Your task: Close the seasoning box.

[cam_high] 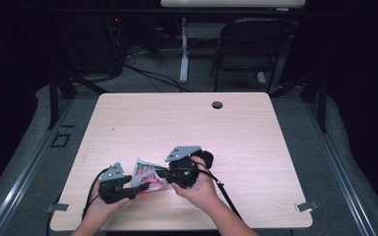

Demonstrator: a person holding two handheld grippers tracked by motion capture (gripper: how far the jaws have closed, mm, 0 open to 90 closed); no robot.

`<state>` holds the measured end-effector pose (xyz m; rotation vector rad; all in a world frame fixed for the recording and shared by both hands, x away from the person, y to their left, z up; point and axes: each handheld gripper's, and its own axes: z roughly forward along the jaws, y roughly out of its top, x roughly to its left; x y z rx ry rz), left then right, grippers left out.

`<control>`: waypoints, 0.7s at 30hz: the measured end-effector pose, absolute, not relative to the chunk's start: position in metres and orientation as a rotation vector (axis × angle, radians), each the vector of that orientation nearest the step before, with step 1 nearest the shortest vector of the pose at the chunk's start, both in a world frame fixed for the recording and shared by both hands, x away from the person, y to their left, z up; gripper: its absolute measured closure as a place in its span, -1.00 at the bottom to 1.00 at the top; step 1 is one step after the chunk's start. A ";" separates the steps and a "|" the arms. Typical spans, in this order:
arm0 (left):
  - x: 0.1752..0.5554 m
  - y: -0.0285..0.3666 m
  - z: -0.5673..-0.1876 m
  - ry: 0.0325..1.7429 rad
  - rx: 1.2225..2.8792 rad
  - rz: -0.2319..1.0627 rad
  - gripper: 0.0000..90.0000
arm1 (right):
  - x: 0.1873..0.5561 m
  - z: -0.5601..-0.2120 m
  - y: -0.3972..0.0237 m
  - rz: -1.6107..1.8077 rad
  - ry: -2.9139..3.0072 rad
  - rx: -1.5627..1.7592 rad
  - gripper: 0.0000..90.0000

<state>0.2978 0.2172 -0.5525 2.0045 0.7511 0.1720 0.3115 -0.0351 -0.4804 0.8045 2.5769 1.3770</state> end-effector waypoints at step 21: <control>0.298 0.221 -0.547 0.704 1.925 0.127 -0.10 | 0.299 -0.455 -0.034 1.483 2.499 0.682 1.00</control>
